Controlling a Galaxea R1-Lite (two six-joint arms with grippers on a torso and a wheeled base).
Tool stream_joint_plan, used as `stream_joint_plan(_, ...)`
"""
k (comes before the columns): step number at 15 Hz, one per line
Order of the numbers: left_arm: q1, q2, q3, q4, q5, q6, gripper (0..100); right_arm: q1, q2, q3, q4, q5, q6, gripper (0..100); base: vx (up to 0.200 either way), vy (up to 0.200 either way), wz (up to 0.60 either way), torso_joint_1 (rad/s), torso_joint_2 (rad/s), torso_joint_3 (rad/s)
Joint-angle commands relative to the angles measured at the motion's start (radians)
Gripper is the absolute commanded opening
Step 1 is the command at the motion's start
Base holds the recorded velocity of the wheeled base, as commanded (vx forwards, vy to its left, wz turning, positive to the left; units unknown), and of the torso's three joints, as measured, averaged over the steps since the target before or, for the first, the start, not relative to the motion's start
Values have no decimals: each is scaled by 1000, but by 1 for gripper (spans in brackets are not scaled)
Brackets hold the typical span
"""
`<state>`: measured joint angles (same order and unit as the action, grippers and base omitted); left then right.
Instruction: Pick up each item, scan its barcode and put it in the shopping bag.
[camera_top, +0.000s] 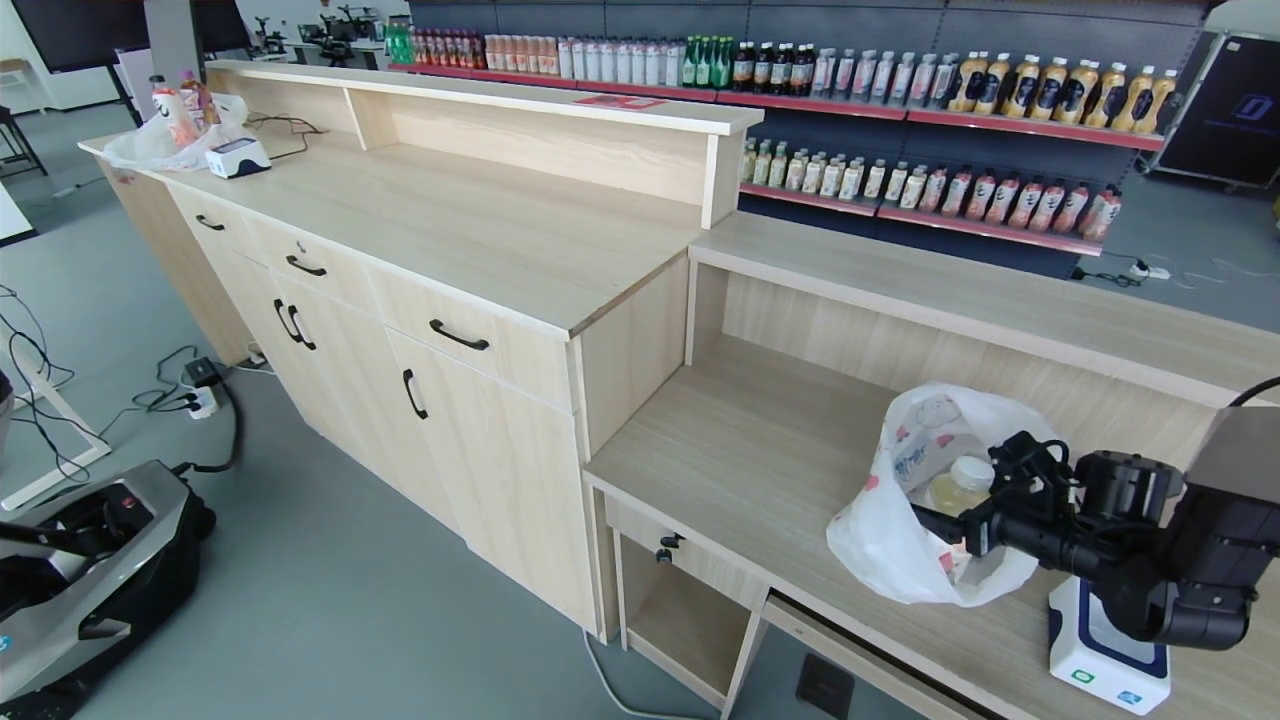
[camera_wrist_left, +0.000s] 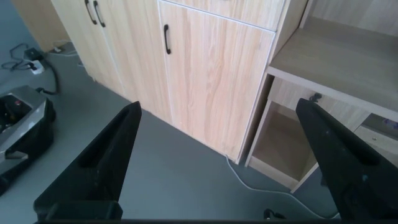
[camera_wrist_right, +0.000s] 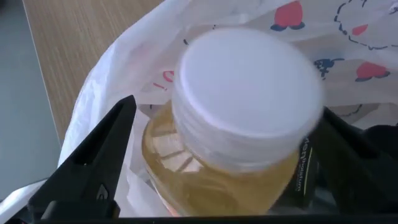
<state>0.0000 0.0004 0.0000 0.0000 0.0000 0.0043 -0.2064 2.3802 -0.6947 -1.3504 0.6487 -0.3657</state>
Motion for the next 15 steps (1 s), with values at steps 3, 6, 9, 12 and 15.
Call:
stream_joint_plan(3, 0, 0, 0, 0, 0, 0, 100, -24, -329, 106, 88, -1, 80, 100, 0, 0, 0, 0, 0, 0)
stream_joint_plan(6, 0, 0, 0, 0, 0, 0, 100, -123, -569, 155, 224, -6, 60, 100, 0, 0, 0, 0, 0, 0)
stream_joint_plan(9, 0, 0, 0, 0, 0, 0, 100, -229, -740, 158, 389, -24, -41, 100, 0, 0, 0, 0, 0, 0)
stream_joint_plan(12, 0, 0, 0, 0, 0, 0, 100, -263, -868, 161, 441, -216, -16, 100, 0, 0, -400, 0, 2, 2)
stream_joint_plan(15, 0, 0, 0, 0, 0, 0, 100, -269, -1004, 161, 545, -297, 54, 100, 0, 0, -600, 6, 2, 2)
